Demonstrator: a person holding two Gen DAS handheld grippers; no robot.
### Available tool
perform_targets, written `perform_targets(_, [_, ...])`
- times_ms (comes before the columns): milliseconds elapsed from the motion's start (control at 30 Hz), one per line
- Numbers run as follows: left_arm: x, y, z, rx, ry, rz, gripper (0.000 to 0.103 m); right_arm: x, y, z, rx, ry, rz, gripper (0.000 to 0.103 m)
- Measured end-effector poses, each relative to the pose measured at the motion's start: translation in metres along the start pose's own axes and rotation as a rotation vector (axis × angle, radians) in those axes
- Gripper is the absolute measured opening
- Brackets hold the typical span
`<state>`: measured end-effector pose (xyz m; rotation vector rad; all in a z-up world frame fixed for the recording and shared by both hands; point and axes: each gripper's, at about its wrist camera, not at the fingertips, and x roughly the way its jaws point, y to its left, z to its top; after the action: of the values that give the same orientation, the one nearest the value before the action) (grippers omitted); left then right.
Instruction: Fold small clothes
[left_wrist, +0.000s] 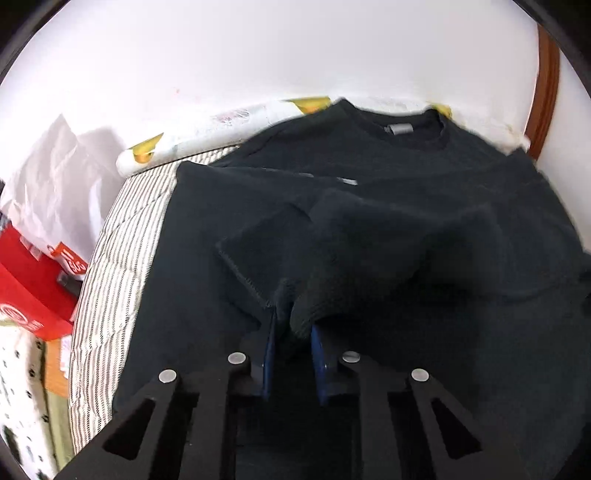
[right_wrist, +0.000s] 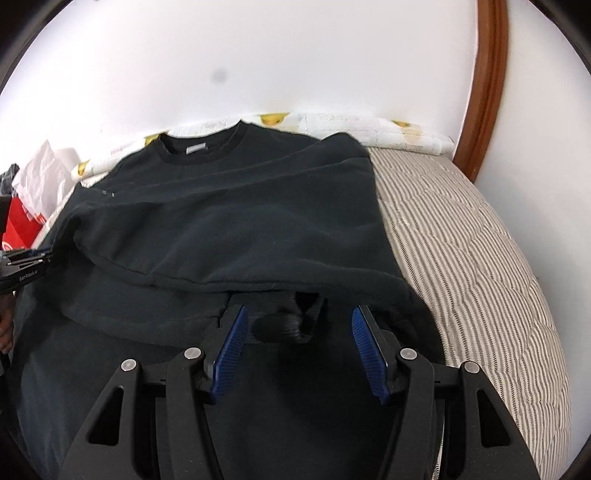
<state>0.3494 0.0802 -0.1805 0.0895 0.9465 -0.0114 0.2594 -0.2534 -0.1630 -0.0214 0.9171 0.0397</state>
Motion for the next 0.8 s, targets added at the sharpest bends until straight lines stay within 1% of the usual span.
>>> perform_targets(100, [-0.018,0.018,0.001,-0.034,-0.028,-0.039,0.016,-0.009,-0.003,0.008,0.007,-0.042,-0.002,0.058])
perform_targets(133, [-0.024,0.024,0.001,-0.041,-0.035,-0.042,0.016,-0.011,-0.004,0.011,0.010,-0.058,-0.005,0.058])
perform_targets(200, [-0.034,0.032,-0.001,-0.036,-0.054,-0.017,0.016,-0.011,-0.010,0.017,0.032,-0.078,-0.011,0.058])
perform_targets(267, [-0.040,0.040,-0.004,-0.036,-0.066,0.003,0.016,-0.005,-0.018,0.024,0.079,-0.074,-0.010,0.058])
perform_targets(367, [-0.041,0.055,-0.013,-0.066,-0.042,-0.012,0.016,0.003,-0.027,0.030,0.133,-0.072,-0.018,0.058])
perform_targets(433, [-0.038,0.060,-0.019,-0.078,-0.026,-0.023,0.016,0.010,-0.029,0.030,0.141,-0.058,-0.031,0.058])
perform_targets(500, [-0.032,0.060,-0.026,-0.072,-0.002,-0.025,0.018,0.021,-0.030,0.028,0.146,-0.025,-0.068,0.058])
perform_targets(633, [-0.023,0.053,-0.036,-0.062,0.040,-0.003,0.022,0.041,-0.034,0.020,0.157,0.044,-0.084,0.058])
perform_targets(700, [-0.025,0.055,-0.039,-0.079,0.050,-0.018,0.024,0.045,-0.036,0.014,0.161,0.071,-0.099,0.058])
perform_targets(767, [-0.029,0.057,-0.042,-0.099,0.056,-0.040,0.029,0.040,-0.039,0.012,0.174,0.072,-0.096,0.058])
perform_targets(800, [-0.033,0.058,-0.044,-0.108,0.056,-0.052,0.034,0.035,-0.040,0.012,0.181,0.069,-0.092,0.058])
